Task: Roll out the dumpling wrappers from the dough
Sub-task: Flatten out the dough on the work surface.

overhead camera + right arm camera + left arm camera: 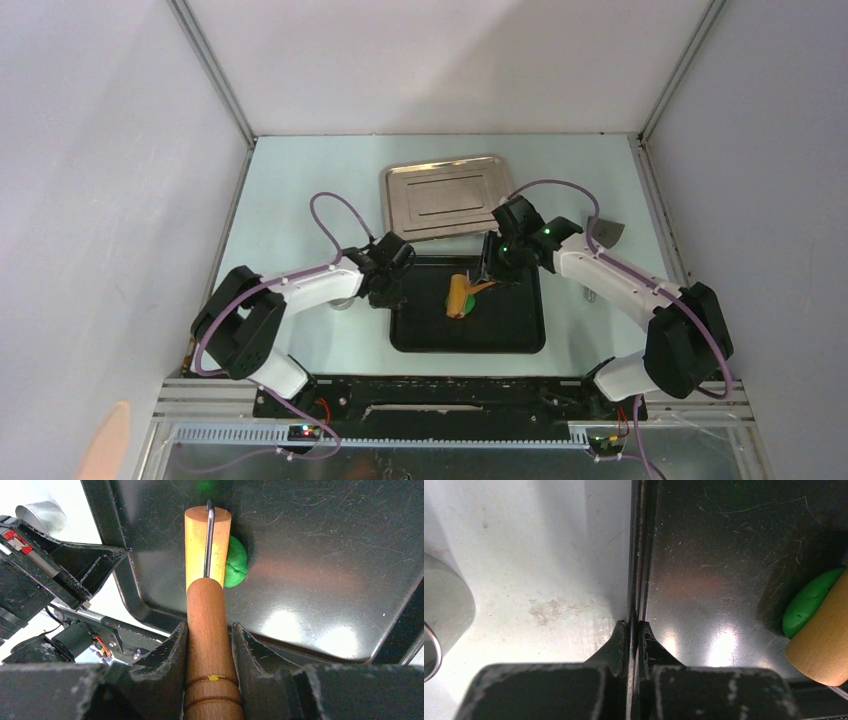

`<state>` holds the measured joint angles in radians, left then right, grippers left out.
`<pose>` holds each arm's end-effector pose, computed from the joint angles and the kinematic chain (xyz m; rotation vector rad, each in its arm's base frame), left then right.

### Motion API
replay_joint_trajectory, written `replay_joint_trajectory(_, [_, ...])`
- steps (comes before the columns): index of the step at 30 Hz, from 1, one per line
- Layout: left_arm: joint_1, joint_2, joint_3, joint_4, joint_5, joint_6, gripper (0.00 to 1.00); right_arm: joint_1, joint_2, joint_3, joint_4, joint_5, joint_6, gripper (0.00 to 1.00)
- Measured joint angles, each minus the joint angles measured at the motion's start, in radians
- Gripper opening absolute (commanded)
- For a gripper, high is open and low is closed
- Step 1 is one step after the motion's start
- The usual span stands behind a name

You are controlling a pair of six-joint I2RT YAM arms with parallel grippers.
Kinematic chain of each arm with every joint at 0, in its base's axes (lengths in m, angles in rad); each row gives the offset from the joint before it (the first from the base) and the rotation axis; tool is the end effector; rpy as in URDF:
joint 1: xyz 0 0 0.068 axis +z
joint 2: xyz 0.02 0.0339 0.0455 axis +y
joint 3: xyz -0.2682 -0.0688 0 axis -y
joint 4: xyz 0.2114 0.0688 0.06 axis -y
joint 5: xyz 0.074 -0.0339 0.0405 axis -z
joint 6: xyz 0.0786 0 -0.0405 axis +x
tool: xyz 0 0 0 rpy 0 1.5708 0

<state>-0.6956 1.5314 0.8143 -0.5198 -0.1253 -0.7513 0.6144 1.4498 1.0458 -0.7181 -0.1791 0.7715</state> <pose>0.2044 -0.1578 0.1442 -0.1077 2.8018 -0.1809 0.2136 0.1678 0.2154 0.1652 2.8418 0.6115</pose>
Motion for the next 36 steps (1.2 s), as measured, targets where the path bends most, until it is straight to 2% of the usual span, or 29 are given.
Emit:
replay_joint_trajectory(11, [-0.010,0.011,-0.004,0.078,0.039,-0.009,0.00,-0.023,-0.055,-0.015,-0.051,0.036,-0.003,0.00])
replay_joint_trajectory(21, [-0.010,0.006,-0.011,0.086,0.040,-0.011,0.00,-0.022,-0.072,-0.001,-0.089,0.045,-0.036,0.00])
replay_joint_trajectory(36, [-0.010,-0.019,-0.045,0.120,0.039,-0.019,0.00,0.000,-0.046,0.036,-0.131,0.070,-0.072,0.00])
